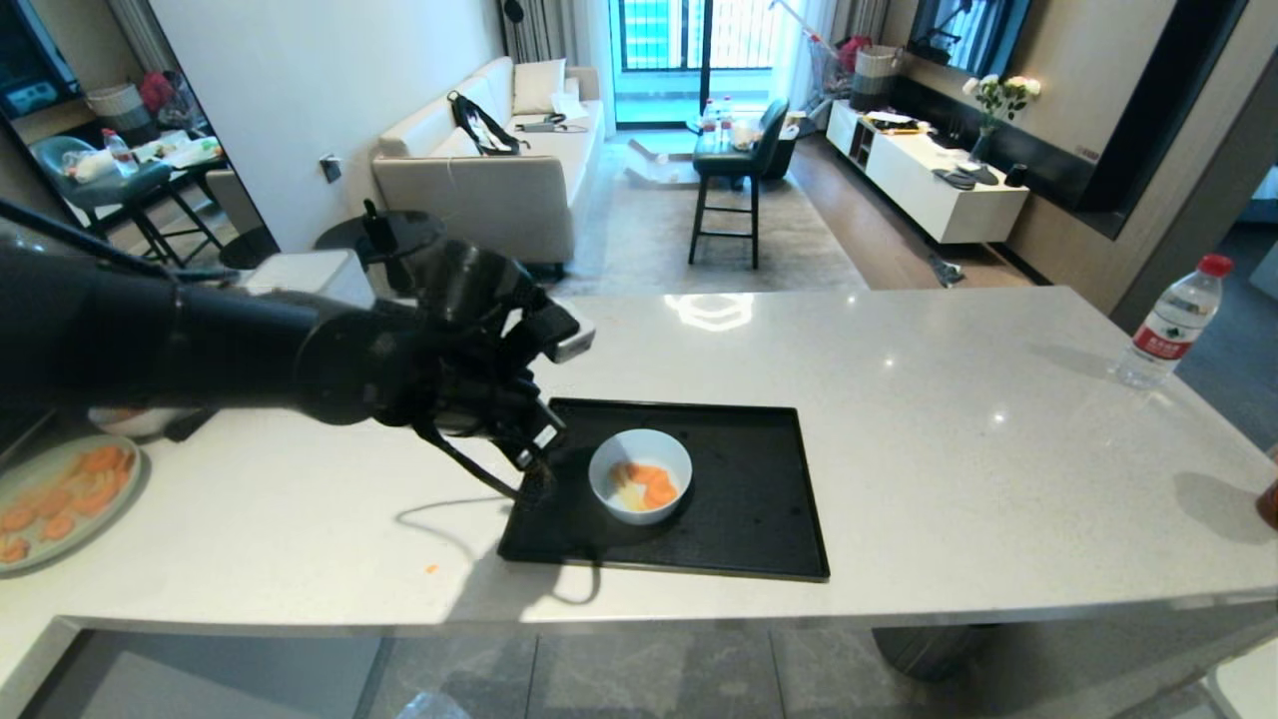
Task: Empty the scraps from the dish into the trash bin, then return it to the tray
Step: Pick up the bowl with leftover food
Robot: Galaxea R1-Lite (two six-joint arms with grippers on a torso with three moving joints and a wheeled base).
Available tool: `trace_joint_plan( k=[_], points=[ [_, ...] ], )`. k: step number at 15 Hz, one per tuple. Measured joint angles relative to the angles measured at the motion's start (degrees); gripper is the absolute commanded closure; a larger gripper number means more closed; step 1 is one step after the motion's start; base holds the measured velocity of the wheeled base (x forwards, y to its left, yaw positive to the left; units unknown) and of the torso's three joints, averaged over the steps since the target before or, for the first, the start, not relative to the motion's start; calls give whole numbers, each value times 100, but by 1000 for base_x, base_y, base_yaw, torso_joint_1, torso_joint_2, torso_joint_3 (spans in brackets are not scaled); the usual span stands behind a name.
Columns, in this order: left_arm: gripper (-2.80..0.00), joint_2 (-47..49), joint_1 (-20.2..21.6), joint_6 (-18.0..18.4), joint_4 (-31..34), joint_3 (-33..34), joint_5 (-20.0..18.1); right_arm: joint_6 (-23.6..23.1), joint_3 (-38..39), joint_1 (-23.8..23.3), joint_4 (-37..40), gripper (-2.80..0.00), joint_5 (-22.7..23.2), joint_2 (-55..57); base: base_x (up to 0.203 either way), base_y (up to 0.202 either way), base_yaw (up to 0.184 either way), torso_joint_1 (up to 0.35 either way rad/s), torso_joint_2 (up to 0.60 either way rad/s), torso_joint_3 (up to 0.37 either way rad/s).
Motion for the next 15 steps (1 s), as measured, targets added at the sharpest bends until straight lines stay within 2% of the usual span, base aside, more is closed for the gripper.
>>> trace_joint_plan(
  k=[4, 6, 8, 12, 15],
  points=[
    [-280, 428, -322, -737, 14, -459, 71, -1, 0, 0, 0, 0, 0, 0, 0, 0, 0, 0, 0, 0],
    [-280, 619, -430, -894, 77, -724, 96, 4, 0, 0, 0, 0, 1, 0, 0, 0, 0, 0, 0, 0],
    [-280, 762, -475, -989, 456, -1055, 229, 0, 0, 0, 1, 0, 0, 0, 0, 0, 0, 0, 0, 0],
    [-280, 1040, -560, -1846, 1550, -1954, 319, -1, -2, 0, 0, 0, 0, 0, 0, 0, 0, 0, 0, 0],
    [-280, 1248, -557, -2379, 2065, -2500, 313, 0, -2, 0, 2, 0, 0, 0, 0, 0, 0, 0, 0, 0]
  ],
)
